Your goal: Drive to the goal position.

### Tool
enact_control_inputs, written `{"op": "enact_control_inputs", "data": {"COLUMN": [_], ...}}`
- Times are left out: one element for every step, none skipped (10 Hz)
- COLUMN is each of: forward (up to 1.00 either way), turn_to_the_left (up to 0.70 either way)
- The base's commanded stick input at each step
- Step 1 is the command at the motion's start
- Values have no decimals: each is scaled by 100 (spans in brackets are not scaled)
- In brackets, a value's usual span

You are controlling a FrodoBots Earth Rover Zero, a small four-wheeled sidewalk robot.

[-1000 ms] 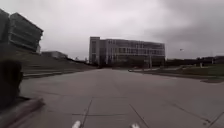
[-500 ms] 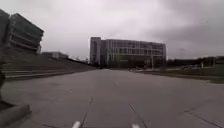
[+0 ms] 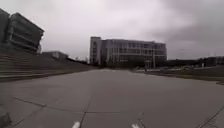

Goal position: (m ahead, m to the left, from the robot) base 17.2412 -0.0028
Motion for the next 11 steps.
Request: {"op": "enact_control_inputs", "data": {"forward": [70, 70, 70, 70, 70, 70, 70, 70, 70, 70, 70], "turn_to_the_left": [0, 0, 0, 0, 0, 0, 0, 0, 0, 0, 0]}}
